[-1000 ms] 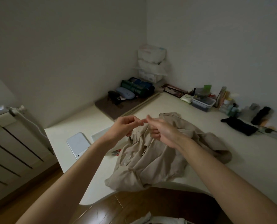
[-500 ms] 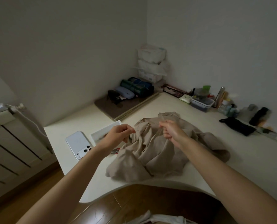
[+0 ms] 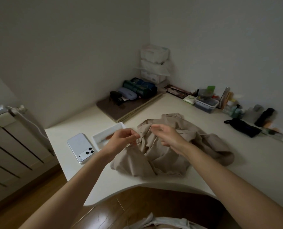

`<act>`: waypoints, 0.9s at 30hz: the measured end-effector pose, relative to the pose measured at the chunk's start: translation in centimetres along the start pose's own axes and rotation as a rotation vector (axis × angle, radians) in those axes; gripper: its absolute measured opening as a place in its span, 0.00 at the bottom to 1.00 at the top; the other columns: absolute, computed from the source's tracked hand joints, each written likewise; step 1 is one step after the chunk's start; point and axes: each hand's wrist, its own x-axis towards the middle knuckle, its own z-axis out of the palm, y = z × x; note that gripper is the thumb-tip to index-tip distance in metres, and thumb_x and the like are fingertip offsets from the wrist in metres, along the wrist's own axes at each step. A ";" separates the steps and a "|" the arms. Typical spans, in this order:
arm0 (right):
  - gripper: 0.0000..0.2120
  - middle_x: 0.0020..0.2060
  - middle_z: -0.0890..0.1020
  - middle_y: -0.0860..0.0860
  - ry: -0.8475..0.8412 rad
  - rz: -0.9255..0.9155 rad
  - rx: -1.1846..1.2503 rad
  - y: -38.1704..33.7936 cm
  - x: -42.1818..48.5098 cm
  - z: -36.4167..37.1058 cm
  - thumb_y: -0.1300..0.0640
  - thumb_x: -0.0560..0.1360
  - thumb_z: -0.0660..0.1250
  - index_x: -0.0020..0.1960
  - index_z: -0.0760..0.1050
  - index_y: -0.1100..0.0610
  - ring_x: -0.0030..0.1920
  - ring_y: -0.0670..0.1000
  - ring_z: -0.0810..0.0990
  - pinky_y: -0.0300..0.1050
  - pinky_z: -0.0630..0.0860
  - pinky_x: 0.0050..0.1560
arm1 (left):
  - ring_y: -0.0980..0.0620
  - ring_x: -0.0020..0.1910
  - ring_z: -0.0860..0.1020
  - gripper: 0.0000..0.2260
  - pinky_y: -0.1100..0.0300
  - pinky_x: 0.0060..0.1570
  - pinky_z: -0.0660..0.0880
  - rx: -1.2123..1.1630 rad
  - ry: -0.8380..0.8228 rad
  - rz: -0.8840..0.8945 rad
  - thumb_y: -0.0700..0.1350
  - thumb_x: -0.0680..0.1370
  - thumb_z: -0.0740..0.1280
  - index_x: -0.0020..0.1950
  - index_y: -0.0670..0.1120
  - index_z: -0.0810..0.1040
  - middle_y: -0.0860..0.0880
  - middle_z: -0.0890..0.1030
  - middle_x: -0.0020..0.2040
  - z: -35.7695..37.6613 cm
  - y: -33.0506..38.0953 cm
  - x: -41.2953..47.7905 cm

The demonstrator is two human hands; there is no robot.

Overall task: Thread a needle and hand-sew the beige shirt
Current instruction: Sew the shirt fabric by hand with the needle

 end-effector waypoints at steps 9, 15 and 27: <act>0.11 0.24 0.65 0.43 -0.110 -0.025 -0.021 -1.5 -0.8 2.2 0.52 0.77 0.66 0.48 0.79 0.60 0.27 0.43 0.60 0.36 0.60 0.30 | 0.54 0.41 0.78 0.06 0.67 0.45 0.75 0.035 -0.012 0.006 0.41 0.77 0.66 0.46 0.38 0.80 0.45 0.81 0.40 0.1 -0.1 -0.1; 0.16 0.22 0.64 0.42 -0.064 0.010 -0.009 -1.3 -0.5 2.2 0.54 0.79 0.62 0.55 0.75 0.67 0.21 0.41 0.61 0.31 0.65 0.27 | 0.64 0.34 0.77 0.05 0.73 0.37 0.72 0.123 -0.019 -0.014 0.39 0.79 0.64 0.46 0.39 0.78 0.47 0.80 0.40 0.3 -0.4 -0.4; 0.10 0.18 0.65 0.41 0.071 -0.007 -0.010 -0.3 -0.1 1.6 0.55 0.80 0.60 0.46 0.76 0.59 0.21 0.41 0.62 0.30 0.64 0.25 | 0.57 0.37 0.70 0.08 0.64 0.39 0.66 0.616 -0.128 0.012 0.47 0.78 0.66 0.40 0.56 0.72 0.54 0.73 0.37 0.0 -2.7 -0.8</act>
